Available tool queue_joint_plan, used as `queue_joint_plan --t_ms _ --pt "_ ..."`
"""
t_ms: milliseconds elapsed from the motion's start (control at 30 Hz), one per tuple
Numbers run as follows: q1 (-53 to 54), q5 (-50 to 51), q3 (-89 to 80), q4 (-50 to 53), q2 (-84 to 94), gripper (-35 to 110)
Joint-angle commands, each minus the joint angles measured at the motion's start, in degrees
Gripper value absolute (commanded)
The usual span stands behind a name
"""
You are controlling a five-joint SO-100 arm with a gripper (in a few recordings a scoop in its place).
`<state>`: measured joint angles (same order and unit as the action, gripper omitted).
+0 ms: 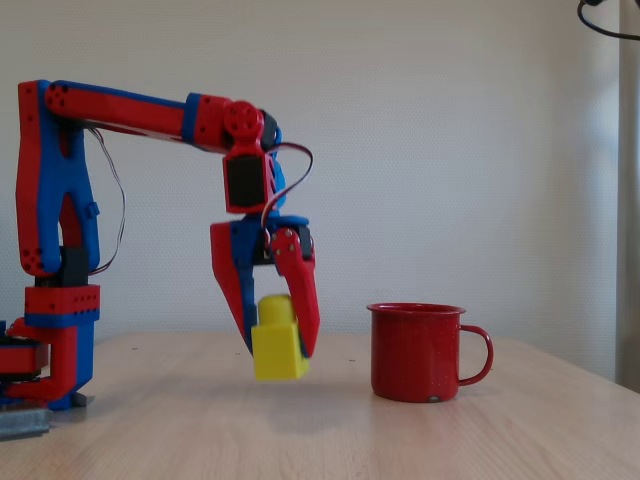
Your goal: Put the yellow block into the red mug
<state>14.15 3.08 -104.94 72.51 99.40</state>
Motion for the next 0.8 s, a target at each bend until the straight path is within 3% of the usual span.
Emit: queue_joint_plan --t_ms 0,433,767 --pt "-1.6 2.2 6.1 3.7 6.3 0" --pt "-12.5 4.6 19.2 17.5 7.0 0" --pt "-22.2 5.2 28.3 18.7 8.2 0"
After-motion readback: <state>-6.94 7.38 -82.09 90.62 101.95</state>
